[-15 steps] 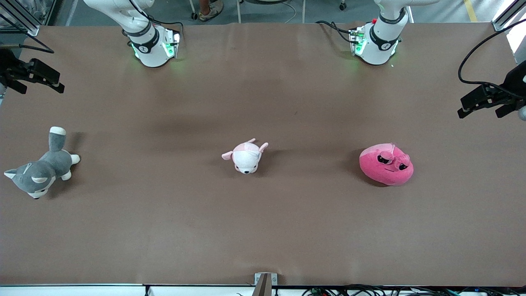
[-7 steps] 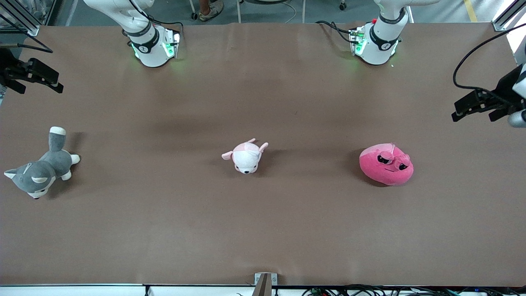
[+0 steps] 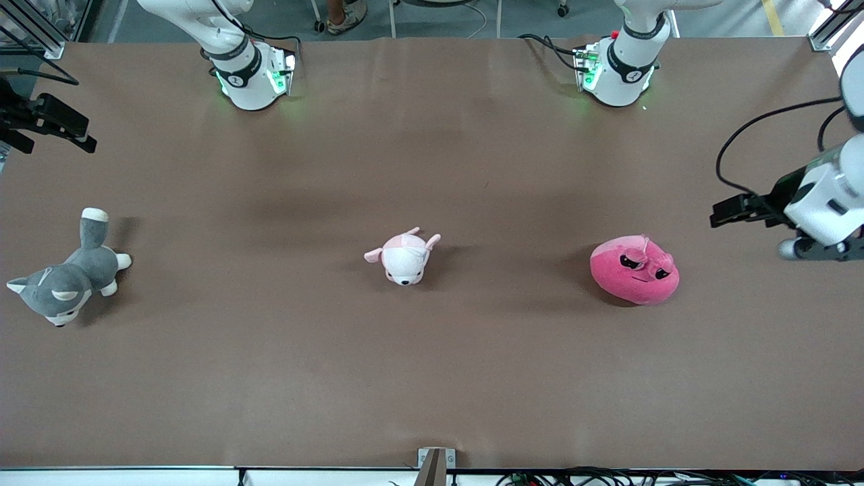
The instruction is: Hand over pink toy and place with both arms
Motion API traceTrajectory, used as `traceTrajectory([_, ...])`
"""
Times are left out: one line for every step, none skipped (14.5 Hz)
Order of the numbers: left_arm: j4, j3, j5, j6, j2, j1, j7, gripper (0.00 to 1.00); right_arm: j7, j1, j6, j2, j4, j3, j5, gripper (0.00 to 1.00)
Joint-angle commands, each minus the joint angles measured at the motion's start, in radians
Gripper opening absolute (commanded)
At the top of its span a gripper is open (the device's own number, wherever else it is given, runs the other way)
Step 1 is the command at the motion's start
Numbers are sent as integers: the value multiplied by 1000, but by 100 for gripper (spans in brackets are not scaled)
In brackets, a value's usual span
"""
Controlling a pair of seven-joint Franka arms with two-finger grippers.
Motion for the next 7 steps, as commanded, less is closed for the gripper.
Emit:
traceTrajectory([11, -5, 7, 7, 67, -6, 3, 100, -2, -13, 7, -10, -7, 7, -2, 100])
traceTrajectory([11, -5, 7, 10, 84, -5, 3, 100, -2, -12, 6, -10, -7, 7, -1, 100])
traceTrajectory([11, -5, 7, 14, 102, -5, 1, 100, -2, -12, 4, -10, -7, 7, -1, 100])
traceTrajectory([10, -5, 7, 21, 121, -3, 1, 100, 0, -12, 3, -10, -7, 7, -1, 100])
traceTrajectory([10, -5, 7, 27, 138, -5, -6, 100, 0, -13, -5, -10, -9, 7, -1, 100])
traceTrajectory([8, -5, 7, 32, 153, -6, -9, 100, 1, -15, -8, -13, -9, 7, 1, 100])
traceTrajectory([1, -5, 7, 35, 167, -8, -11, 100, 1, -15, -17, -13, -10, 7, 1, 100])
